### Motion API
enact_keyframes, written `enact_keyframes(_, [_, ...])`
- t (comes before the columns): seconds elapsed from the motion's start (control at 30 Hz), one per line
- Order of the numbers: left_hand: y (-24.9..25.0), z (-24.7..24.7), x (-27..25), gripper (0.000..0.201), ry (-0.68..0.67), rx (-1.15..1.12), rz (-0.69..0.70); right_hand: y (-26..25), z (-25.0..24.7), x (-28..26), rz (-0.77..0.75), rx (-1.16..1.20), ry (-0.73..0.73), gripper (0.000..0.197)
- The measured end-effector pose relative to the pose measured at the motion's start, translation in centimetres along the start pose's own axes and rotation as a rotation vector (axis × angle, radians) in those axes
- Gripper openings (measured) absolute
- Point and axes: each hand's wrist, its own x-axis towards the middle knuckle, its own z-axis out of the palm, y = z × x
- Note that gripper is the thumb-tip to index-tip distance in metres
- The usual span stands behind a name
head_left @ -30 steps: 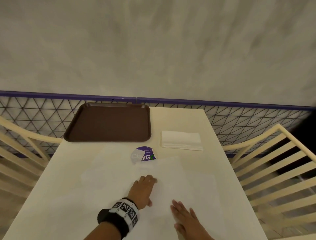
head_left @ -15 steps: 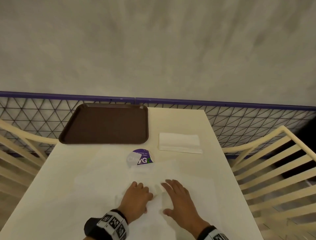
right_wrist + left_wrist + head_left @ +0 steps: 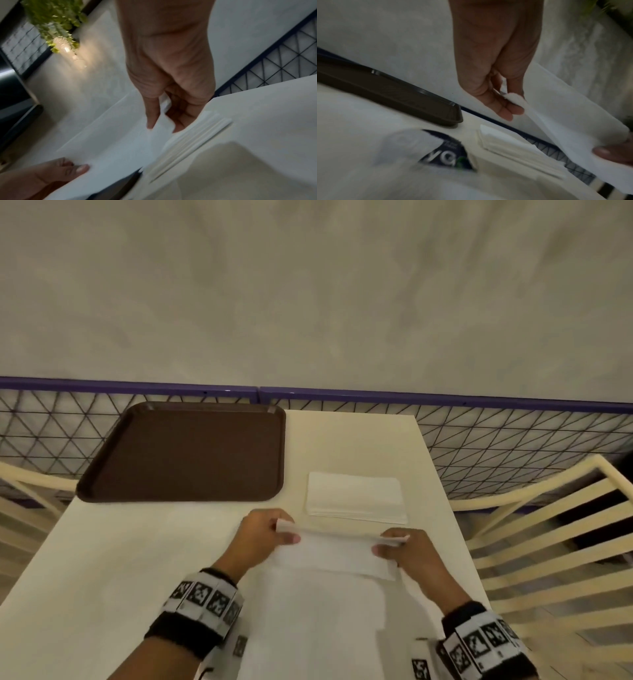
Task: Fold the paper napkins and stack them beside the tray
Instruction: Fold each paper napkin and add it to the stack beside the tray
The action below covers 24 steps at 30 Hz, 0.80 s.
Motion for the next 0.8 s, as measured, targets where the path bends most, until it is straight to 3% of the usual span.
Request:
enact_keyframes(0.17, [2.4, 1.6, 7.3, 0.039, 0.17, -0.203, -0.101, 0.1, -2.3, 5.8, 0.051, 0.082, 0.208, 0.021])
enact_keyframes(0.27, [2.3, 3.1, 9.8, 0.043, 0.23, -0.139, -0.118, 0.4, -2.6, 8.5, 0.051, 0.037, 0.269, 0.04])
enact_keyframes(0.33, [1.9, 4.0, 10.9, 0.04, 0.254, -0.059, -0.121, -0.1, -2.9, 10.1, 0.057, 0.03, 0.303, 0.034])
enact_keyframes(0.4, [1.6, 4.3, 11.1, 0.033, 0.241, -0.003, -0.112, -0.8, -2.9, 11.1, 0.048, -0.053, 0.3, 0.024])
enact_keyframes(0.5, [1.0, 5.1, 11.6, 0.019, 0.237, 0.031, -0.072, -0.3, -2.8, 12.2, 0.056, -0.295, 0.274, 0.027])
enact_keyframes(0.8, [-0.7, 6.2, 11.7, 0.016, 0.098, 0.364, -0.021, 1.6, -1.5, 11.5, 0.074, -0.574, 0.261, 0.04])
